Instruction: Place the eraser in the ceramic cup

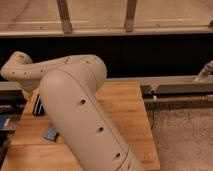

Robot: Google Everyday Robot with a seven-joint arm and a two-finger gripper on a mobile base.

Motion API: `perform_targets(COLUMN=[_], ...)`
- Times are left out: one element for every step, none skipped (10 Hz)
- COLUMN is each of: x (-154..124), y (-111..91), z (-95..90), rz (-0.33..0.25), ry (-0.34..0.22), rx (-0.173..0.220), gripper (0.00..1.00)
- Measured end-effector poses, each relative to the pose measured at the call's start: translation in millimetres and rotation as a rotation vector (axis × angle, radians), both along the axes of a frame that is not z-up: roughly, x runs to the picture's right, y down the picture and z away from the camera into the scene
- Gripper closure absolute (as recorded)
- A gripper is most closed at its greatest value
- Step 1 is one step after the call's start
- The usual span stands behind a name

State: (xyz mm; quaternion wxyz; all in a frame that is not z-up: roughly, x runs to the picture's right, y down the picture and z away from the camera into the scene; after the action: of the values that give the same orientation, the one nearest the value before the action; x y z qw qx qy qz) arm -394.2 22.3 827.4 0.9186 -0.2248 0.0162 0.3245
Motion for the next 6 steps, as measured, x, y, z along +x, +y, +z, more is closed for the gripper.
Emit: perform_targets(x=[-0.8,-4.0,-9.0,-14.3,-20.0,-23.2], y=[4.6,12.2,20.9,26.8,32.7,38.0], z=[6.4,16.4,24.6,30.4,36.4,44.7], rz=[-0.003,-0.006,-0.01,-0.013,-0.012,-0.009], ry=[0.005,0.005,0.002,-0.005,-0.014,-0.019], rx=[-0.016,-0.043,-0.069,-0.085,-0.11,-0.134], gripper=[0.26,0.26,0.26,0.26,0.26,0.26])
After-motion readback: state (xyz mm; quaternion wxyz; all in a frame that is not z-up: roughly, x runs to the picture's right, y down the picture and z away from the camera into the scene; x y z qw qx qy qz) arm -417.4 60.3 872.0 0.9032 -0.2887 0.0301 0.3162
